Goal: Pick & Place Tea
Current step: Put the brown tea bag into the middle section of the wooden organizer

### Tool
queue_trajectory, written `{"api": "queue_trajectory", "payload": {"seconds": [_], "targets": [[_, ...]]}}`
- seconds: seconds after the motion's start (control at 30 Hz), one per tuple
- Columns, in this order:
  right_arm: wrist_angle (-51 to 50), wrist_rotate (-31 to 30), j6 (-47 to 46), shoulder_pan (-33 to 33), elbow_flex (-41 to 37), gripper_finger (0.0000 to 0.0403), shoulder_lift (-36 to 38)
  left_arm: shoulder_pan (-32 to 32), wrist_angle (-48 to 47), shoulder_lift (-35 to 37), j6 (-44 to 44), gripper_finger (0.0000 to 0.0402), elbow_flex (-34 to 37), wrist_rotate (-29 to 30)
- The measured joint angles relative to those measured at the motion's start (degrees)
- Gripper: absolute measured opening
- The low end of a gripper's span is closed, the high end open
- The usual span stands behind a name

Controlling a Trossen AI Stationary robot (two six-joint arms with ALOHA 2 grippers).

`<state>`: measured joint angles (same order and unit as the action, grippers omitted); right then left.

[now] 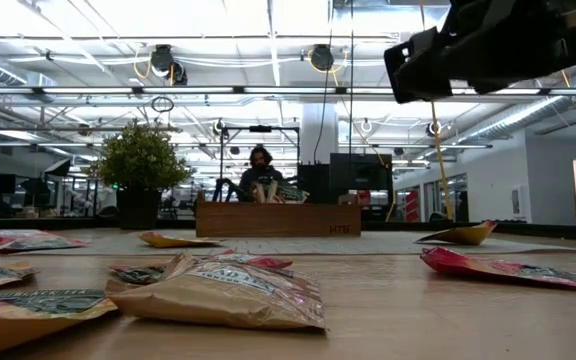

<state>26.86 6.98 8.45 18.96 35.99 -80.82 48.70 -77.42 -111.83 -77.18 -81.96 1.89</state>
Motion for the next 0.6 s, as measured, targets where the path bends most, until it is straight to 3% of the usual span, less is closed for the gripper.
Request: {"api": "queue_trajectory", "payload": {"seconds": [0.17, 0.3, 0.4, 0.6], "targets": [[3.2, -9.8, -0.1, -1.4, 0.0, 0.0144, 0.0, -4.5, -8.1, 0.1, 15.4, 0.0016, -3.3, 27.7], [5.4, -16.1, -0.8, -4.7, 0.0, 0.0144, -0.4, -9.9, -8.1, 0.1, 29.6, 0.0017, -2.5, 44.0], [10.2, -14.5, -4.3, -9.1, 0.0, 0.0144, -1.9, -14.9, -7.2, 0.1, 38.8, 0.0023, -2.3, 53.5], [16.2, -1.3, -8.9, -21.5, 0.0, 0.0144, -4.5, -23.0, 2.8, 0.1, 59.1, 0.0015, -2.3, 67.6]]}}
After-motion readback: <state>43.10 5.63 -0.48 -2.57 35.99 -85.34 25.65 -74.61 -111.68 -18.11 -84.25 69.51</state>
